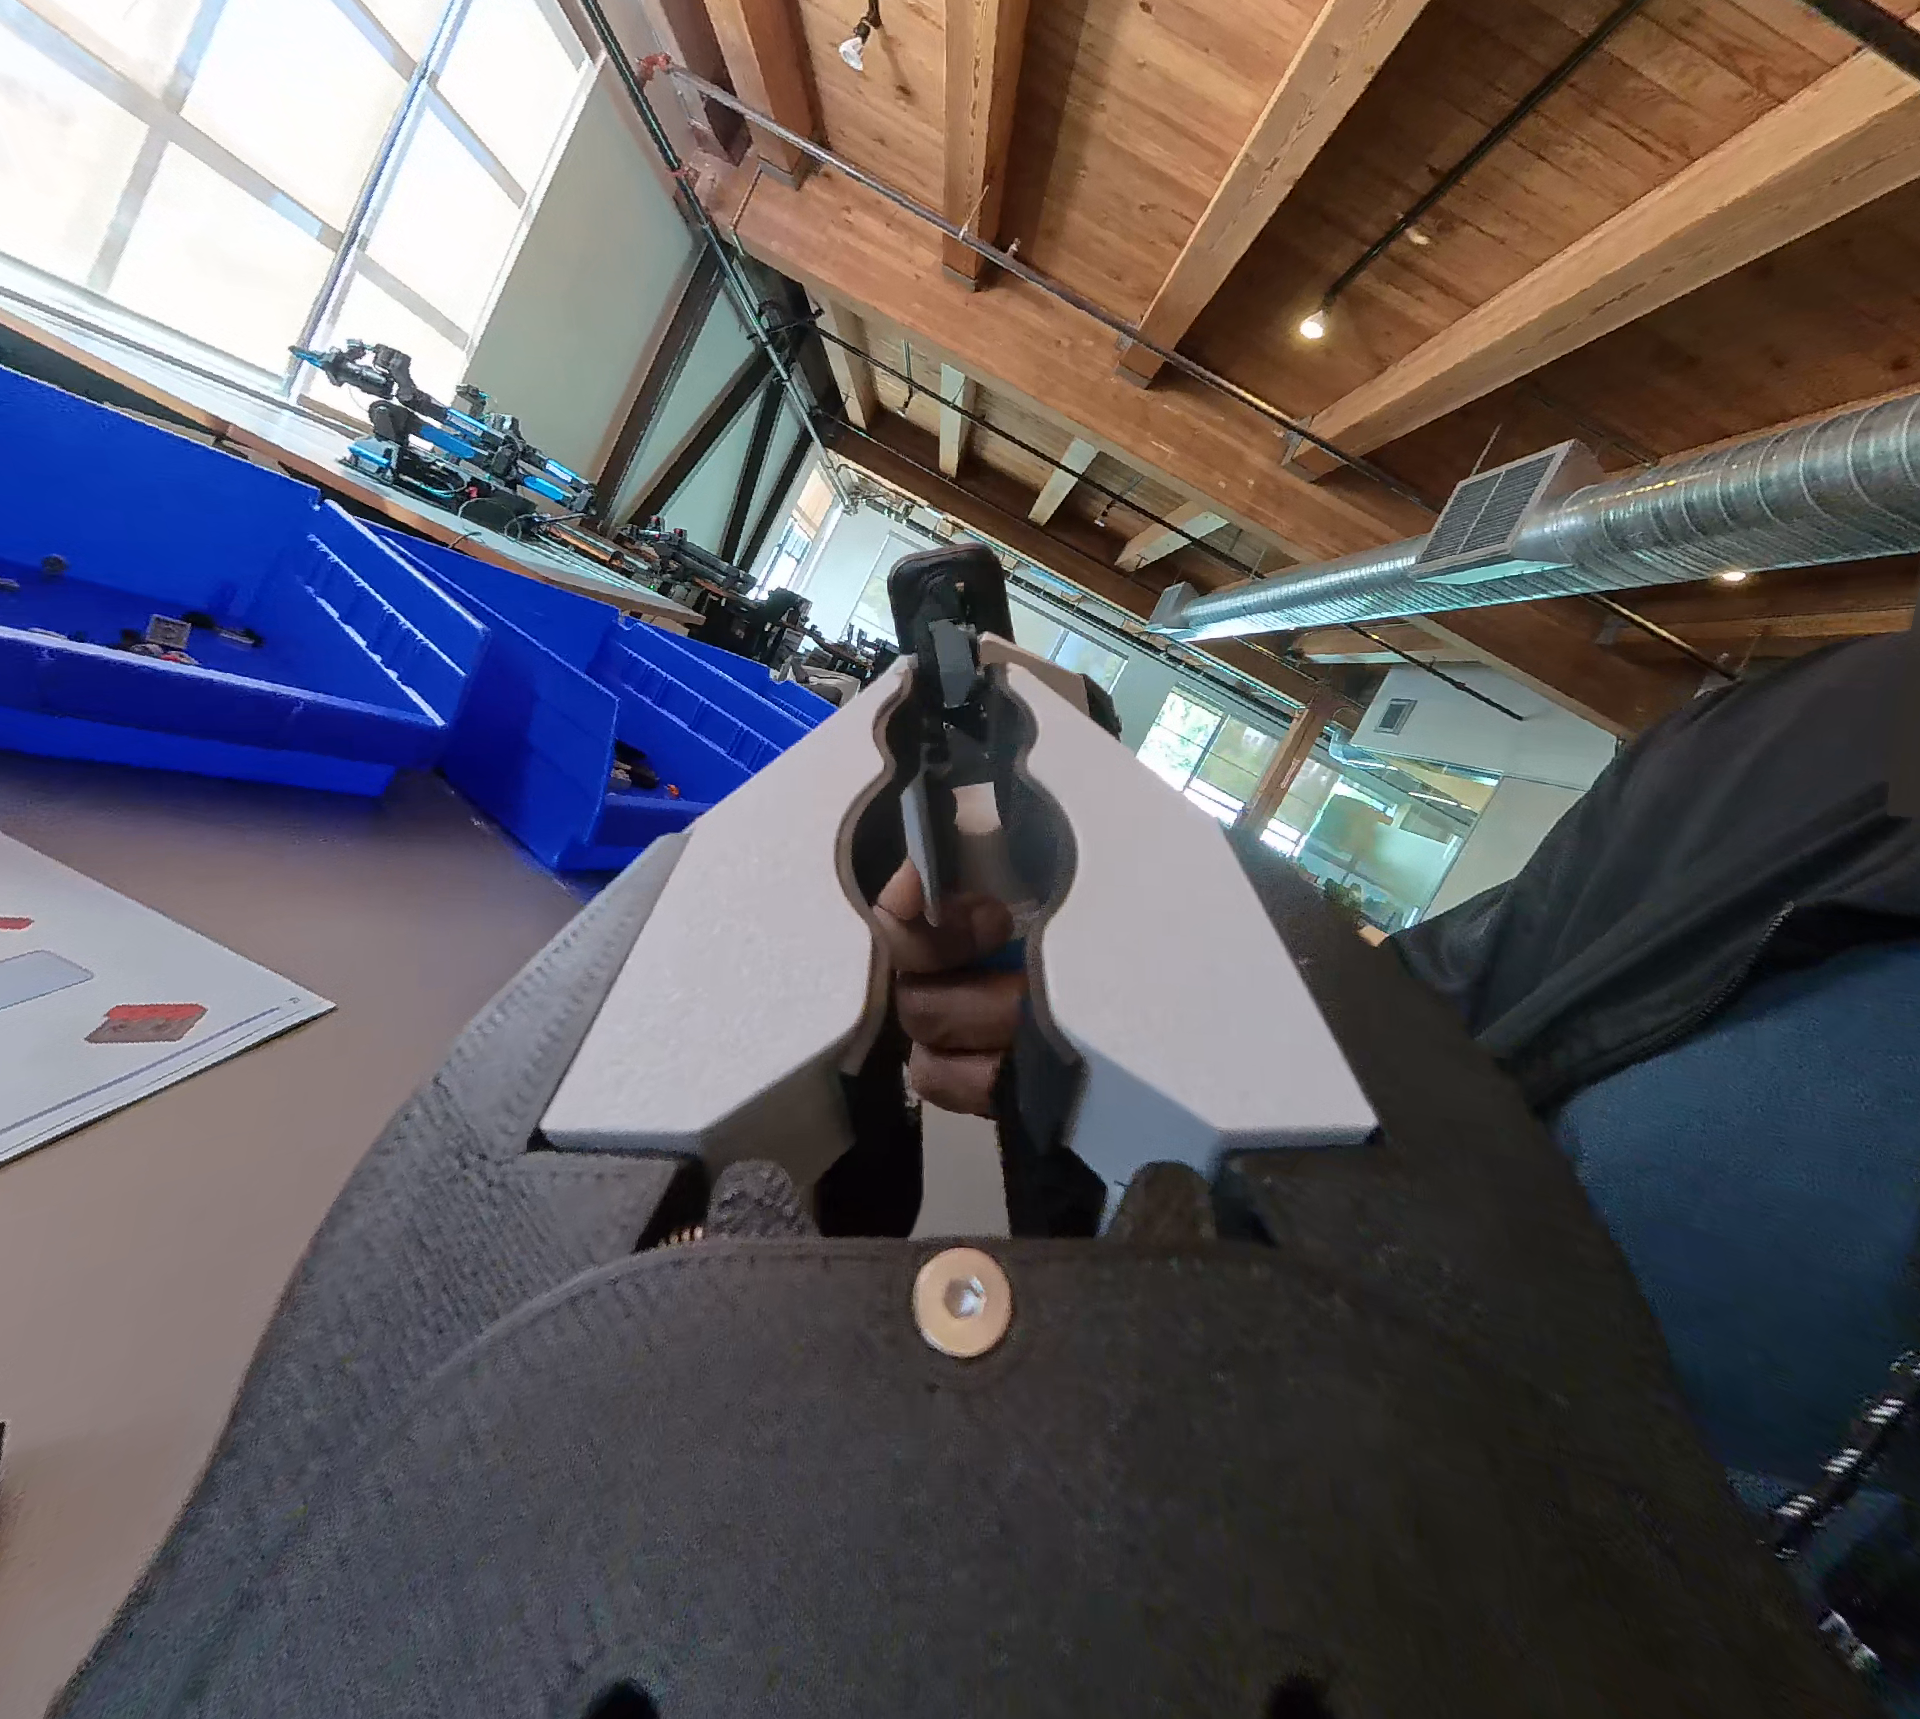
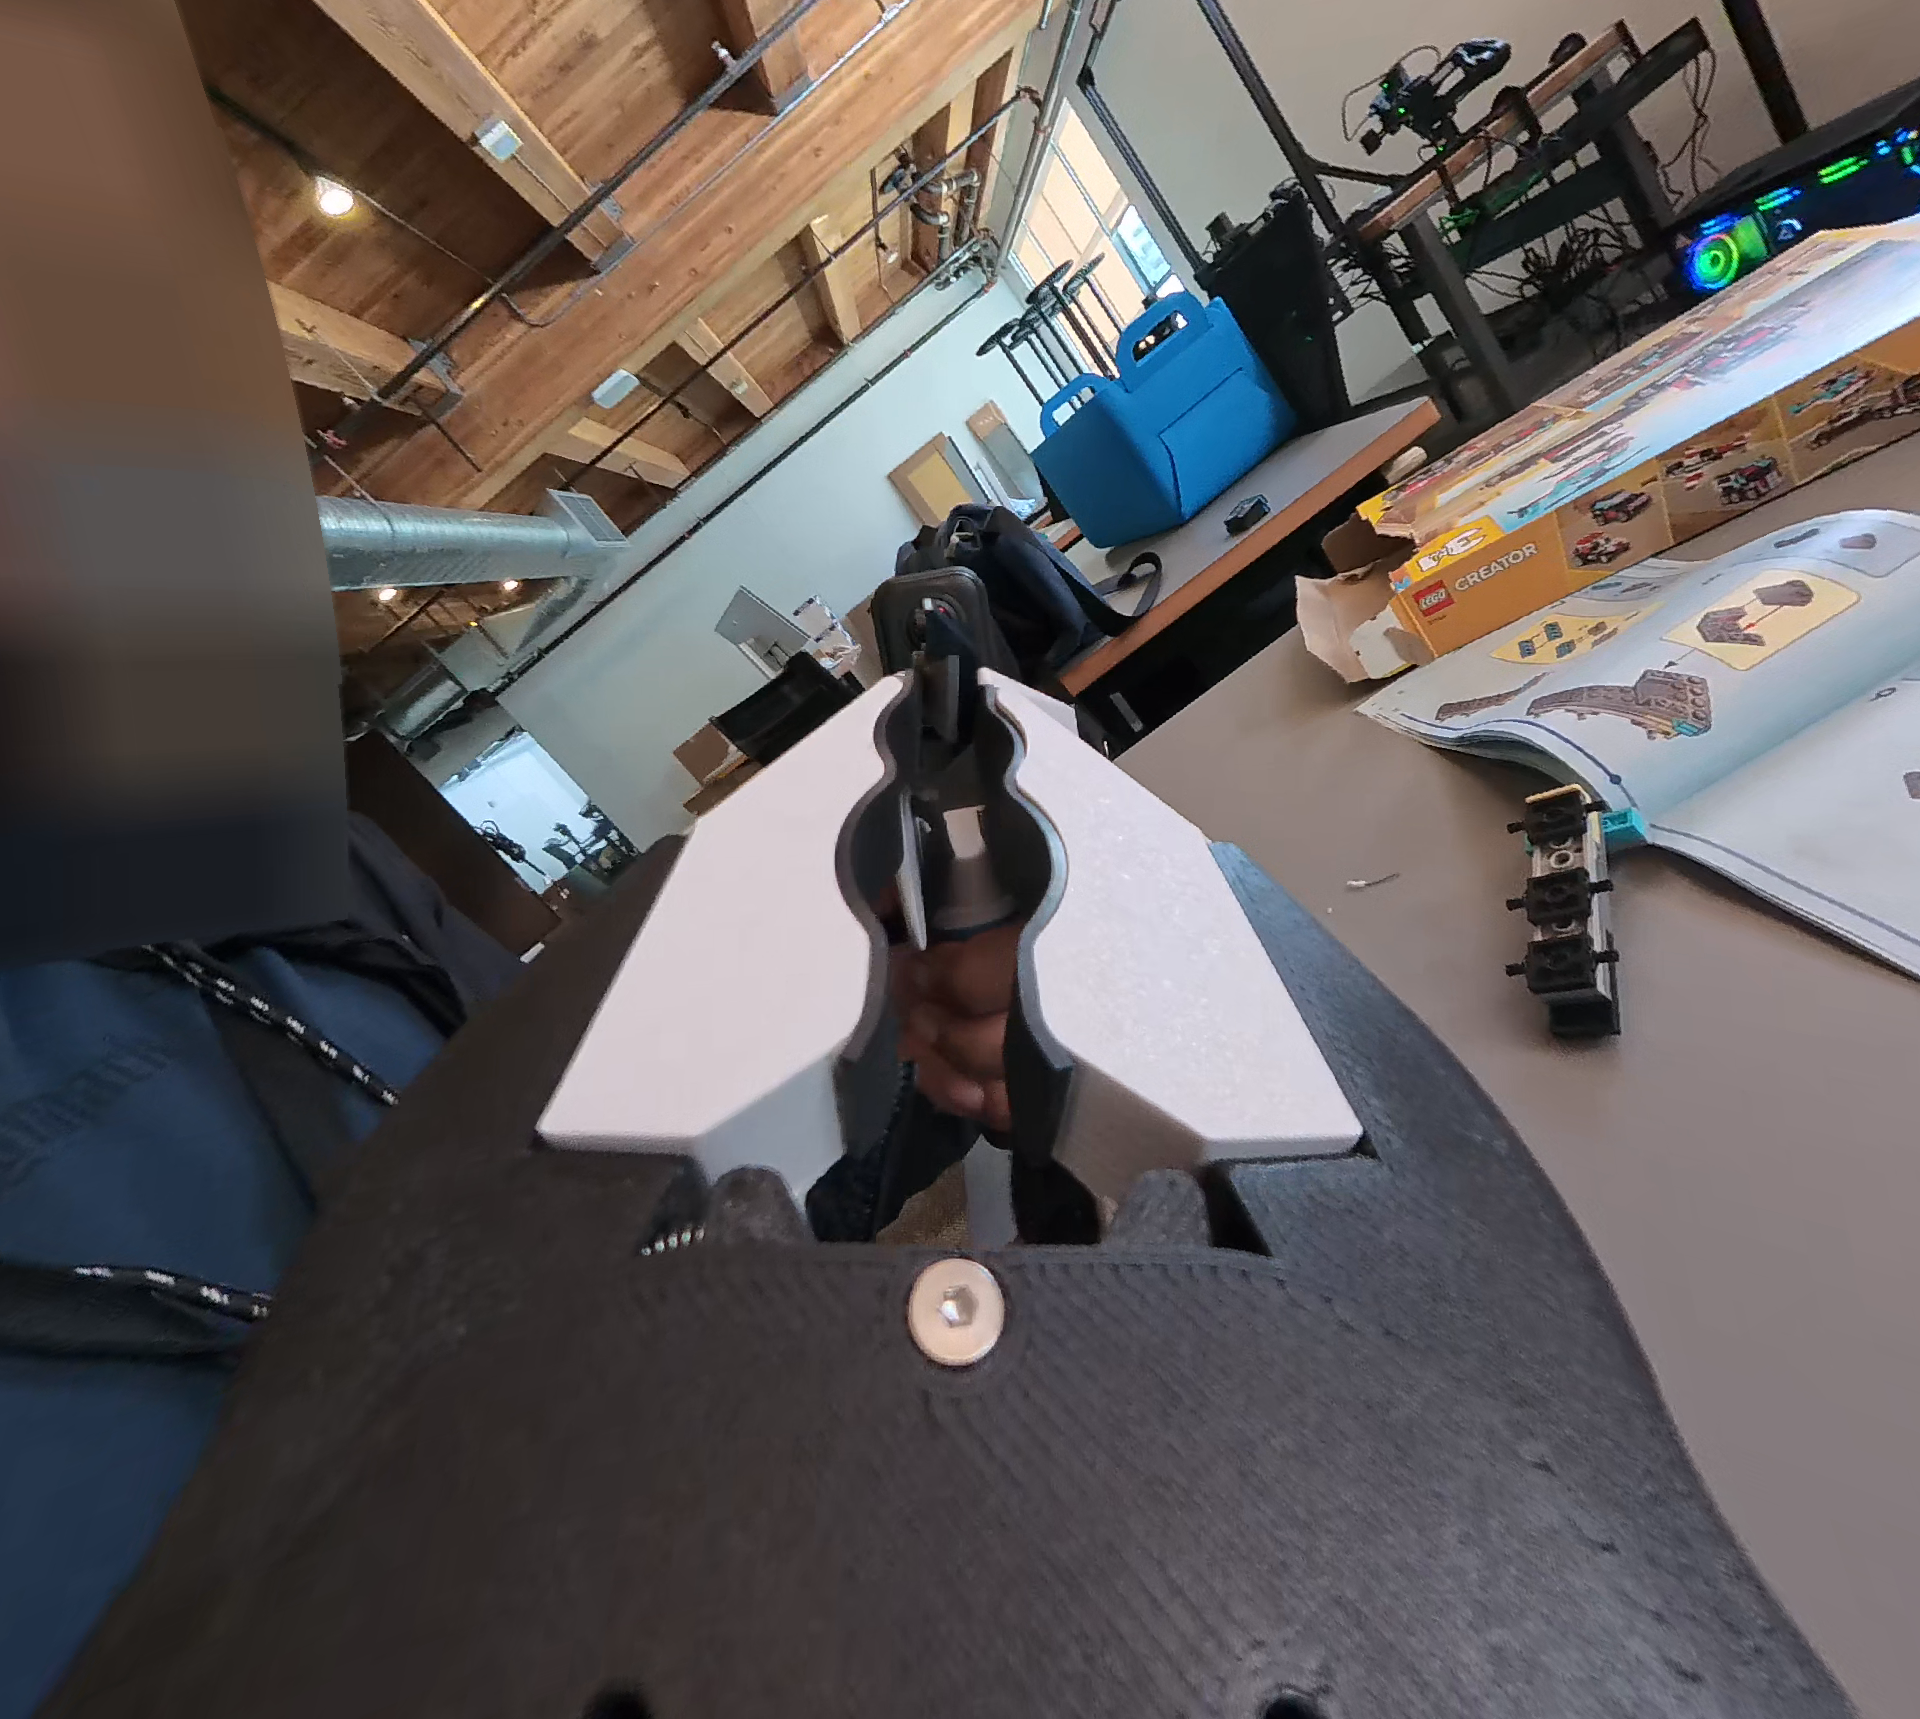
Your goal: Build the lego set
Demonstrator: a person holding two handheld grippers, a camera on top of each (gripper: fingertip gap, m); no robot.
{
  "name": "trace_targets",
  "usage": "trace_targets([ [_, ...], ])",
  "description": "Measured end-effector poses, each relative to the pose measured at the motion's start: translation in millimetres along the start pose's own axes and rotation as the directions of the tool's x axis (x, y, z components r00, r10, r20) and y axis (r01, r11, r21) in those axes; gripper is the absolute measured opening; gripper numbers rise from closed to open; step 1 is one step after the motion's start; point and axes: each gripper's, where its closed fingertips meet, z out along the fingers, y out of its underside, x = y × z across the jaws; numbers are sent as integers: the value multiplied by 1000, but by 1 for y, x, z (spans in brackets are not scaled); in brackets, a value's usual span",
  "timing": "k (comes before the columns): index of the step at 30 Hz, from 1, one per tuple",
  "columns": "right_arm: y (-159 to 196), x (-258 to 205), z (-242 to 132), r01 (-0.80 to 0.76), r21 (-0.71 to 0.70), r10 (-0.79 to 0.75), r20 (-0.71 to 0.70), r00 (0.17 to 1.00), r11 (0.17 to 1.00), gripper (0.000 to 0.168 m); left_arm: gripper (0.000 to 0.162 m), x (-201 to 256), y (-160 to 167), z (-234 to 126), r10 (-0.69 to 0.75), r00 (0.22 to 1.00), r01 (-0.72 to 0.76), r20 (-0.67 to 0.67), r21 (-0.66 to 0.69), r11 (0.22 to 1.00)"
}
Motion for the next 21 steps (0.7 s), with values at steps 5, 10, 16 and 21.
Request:
trace_targets([
  [5, 1, 0, -2, 10, -5, -10, 16, 1000, 1000, 10, 11, -2, 3, 0, 39, 999, -39, 15, -21, 999],
  [10, 2, 3, -2, -11, -16, 11, 25, 1000, 1000, 21, 10, 2, 5, -1, 52, 999, -53, -6, -47, 997],
  [16, 1, 0, -3, 40, -97, -36, 42, 998, 995, 26, 11, 3, 8, -3, 83, 997, -83, -3, -94, 992],
  [21, 7, 1, -3, 80, -161, -75, 37, 996, 984, 24, 11, -2, 15, -3, 107, 994, -103, 23, -139, 985],
])
